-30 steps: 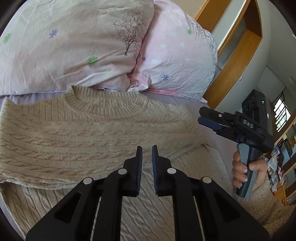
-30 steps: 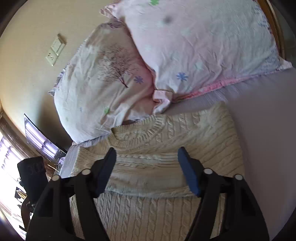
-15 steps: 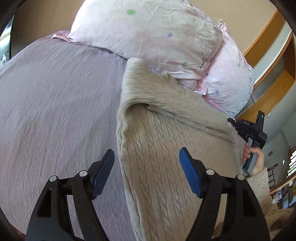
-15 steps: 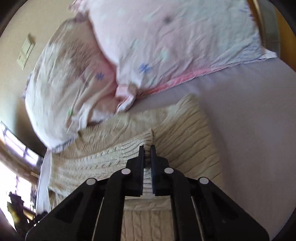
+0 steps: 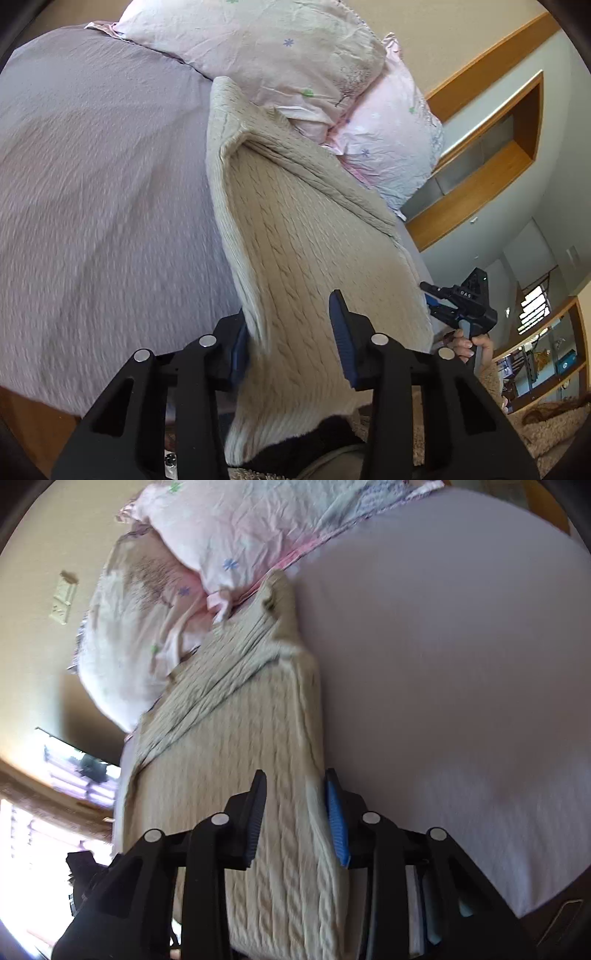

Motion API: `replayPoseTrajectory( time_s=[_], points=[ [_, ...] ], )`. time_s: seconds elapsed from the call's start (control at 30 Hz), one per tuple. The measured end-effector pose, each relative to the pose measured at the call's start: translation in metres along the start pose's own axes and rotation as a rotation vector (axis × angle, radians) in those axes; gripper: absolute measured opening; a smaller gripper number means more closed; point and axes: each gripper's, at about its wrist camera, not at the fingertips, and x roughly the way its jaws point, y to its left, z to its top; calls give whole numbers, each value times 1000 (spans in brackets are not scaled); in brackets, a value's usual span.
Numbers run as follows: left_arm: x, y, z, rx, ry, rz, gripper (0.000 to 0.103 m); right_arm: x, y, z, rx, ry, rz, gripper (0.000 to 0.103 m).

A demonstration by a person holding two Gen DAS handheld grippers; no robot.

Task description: Fold small clothes

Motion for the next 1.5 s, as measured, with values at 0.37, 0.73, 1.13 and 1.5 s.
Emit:
replayPoseTrajectory(
  time_s=[0.37,0.73,1.13,1.5],
  points=[
    [-11,-17,-34,-28,11,-66,11,-28,28,-47,-180,-1,237,7],
    [81,4,184,-199,-240,37,8,49,101,165,-170,-327,143,7],
    [154,41,246,-241,-136,181,74,102,66,199,40,-488,-250,101],
    [121,69,196,-271,-16,210,58,83,72,197,-36,-499,-111,101]
  ],
)
